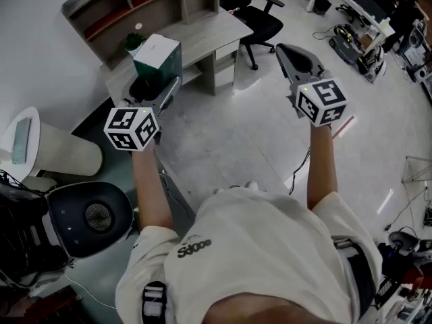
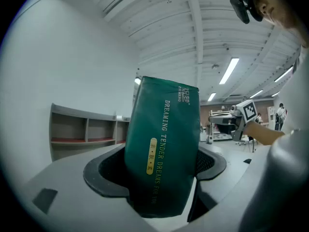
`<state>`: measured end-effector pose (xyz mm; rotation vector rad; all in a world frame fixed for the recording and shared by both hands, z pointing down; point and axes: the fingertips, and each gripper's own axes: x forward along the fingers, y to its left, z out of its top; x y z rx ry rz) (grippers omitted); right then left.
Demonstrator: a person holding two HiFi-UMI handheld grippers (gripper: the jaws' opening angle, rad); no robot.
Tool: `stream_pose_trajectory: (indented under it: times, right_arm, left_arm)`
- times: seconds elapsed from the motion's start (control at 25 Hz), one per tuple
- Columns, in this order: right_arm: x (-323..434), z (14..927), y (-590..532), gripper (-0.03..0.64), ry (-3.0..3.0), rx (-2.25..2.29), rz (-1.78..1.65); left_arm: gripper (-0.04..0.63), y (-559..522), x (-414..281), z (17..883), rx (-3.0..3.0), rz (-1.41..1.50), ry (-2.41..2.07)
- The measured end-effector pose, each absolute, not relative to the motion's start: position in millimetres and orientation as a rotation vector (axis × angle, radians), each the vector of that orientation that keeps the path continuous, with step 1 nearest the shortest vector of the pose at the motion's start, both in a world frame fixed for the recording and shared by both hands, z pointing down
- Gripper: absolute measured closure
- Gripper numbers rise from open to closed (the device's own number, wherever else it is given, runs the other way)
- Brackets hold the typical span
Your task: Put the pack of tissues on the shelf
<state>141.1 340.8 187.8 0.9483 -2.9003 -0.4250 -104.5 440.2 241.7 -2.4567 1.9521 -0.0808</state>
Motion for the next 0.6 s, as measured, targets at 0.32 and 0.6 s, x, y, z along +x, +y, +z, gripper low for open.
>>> stream_pose_trajectory:
  times: [0.32, 0.6]
  right_arm:
    - [124.3, 192.1, 338.2, 0.611, -2.904, 0.943, -0.394]
    - [105.3, 195.3, 327.0, 0.612, -2.929, 0.951, -0.371]
  left_arm:
    - [0.201, 444.6, -122.3, 239.8, -2.454, -0.047, 1.970]
    - [0.201, 434.3, -138.3, 250.3, -2.476, -0.046, 1.989]
